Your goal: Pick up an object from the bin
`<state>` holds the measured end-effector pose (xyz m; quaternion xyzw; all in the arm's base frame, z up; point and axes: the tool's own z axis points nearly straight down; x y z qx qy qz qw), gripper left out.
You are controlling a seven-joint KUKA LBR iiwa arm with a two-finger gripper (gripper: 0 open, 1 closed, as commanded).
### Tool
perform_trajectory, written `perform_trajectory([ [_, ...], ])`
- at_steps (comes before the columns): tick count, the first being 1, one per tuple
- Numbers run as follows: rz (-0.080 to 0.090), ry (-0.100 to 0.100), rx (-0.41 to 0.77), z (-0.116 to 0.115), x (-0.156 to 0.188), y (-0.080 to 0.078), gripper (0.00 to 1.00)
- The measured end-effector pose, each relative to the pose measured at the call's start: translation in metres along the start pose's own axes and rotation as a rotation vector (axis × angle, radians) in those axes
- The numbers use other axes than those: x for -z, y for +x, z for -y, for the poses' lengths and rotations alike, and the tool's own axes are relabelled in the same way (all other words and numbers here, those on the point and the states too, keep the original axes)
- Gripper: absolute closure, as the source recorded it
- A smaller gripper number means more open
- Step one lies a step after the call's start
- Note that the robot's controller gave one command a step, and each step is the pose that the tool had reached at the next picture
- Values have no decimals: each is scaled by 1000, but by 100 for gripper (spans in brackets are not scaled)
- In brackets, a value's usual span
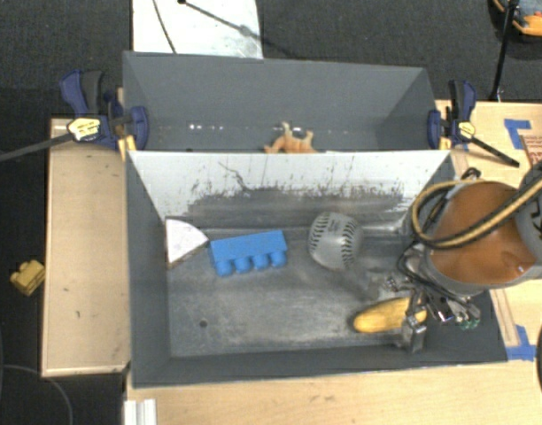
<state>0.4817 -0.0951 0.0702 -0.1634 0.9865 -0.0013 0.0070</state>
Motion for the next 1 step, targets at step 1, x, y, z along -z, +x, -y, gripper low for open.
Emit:
perform_trajectory([
  [1, -8, -3, 18, -3, 0, 0, 100],
])
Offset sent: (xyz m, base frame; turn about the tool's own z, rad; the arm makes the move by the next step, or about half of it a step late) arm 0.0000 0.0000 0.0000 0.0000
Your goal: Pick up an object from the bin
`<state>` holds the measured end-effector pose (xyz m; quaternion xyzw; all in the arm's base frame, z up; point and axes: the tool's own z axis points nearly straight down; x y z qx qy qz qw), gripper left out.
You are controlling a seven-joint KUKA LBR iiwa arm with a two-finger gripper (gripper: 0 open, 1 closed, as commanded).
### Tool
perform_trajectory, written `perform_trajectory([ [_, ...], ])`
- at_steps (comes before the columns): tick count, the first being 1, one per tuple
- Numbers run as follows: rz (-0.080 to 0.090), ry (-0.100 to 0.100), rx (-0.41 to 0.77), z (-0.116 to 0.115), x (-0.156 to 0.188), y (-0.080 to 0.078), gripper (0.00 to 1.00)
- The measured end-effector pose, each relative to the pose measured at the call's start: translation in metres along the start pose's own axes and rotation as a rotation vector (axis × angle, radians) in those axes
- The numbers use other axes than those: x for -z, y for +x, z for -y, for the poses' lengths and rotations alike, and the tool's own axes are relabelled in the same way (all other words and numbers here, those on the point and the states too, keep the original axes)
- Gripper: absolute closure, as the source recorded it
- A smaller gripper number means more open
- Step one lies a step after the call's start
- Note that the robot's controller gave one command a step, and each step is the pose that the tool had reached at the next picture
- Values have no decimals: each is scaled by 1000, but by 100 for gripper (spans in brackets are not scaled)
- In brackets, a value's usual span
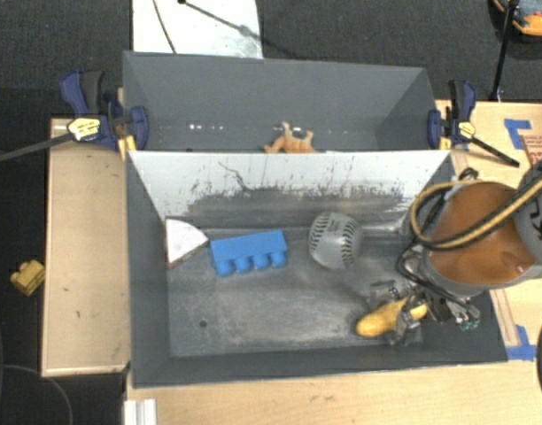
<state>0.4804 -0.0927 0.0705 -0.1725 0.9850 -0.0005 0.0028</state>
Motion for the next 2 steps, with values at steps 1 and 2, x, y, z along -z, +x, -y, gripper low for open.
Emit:
perform_trajectory([
  [1, 0, 0, 1, 0, 0, 0, 100],
  [2, -1, -1, 2, 0, 1, 0, 100],
])
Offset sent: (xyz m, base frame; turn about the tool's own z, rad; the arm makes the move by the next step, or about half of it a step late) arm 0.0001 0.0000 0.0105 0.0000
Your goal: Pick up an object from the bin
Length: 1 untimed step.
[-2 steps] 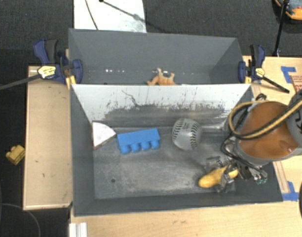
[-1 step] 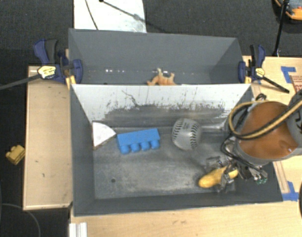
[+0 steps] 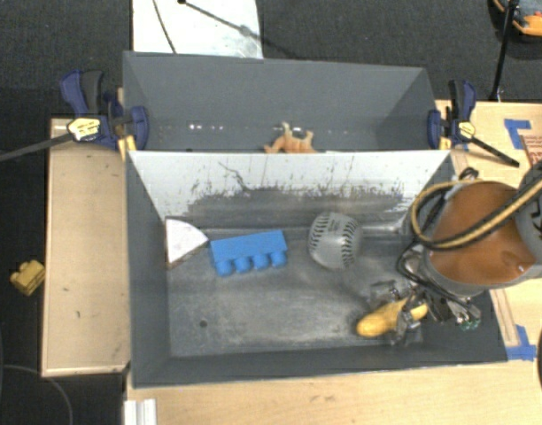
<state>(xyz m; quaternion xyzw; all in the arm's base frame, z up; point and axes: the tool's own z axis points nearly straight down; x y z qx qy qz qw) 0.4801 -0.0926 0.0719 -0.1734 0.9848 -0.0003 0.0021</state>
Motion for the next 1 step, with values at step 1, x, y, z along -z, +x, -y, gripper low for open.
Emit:
perform_trajectory([
  [1, 0, 0, 0, 0, 3, 0, 100],
])
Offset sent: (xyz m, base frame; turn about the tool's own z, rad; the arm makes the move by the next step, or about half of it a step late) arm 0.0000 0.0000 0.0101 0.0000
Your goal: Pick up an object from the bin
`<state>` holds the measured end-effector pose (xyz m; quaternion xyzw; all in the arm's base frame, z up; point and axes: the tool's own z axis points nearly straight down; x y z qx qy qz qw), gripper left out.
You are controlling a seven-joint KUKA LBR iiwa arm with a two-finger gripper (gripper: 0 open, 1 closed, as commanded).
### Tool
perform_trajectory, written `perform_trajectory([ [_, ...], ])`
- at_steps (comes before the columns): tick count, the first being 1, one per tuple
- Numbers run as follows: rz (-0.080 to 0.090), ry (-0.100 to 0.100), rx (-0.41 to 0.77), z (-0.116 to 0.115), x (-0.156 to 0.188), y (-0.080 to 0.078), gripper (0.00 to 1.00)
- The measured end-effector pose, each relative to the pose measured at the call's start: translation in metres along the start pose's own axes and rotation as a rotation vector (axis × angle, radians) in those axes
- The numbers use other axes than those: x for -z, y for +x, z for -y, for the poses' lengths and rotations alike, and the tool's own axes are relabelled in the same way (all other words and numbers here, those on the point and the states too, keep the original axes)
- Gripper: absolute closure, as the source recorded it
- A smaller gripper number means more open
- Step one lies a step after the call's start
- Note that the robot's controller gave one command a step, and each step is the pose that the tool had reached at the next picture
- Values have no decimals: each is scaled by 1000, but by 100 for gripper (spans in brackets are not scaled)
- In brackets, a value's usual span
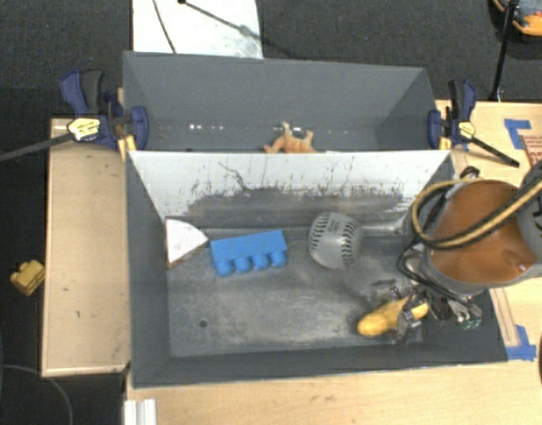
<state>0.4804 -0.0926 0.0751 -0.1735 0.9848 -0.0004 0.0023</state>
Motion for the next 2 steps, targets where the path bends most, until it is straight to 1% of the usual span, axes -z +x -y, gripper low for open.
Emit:
perform_trajectory([
  [2, -1, -1, 1, 0, 7, 0, 100],
])
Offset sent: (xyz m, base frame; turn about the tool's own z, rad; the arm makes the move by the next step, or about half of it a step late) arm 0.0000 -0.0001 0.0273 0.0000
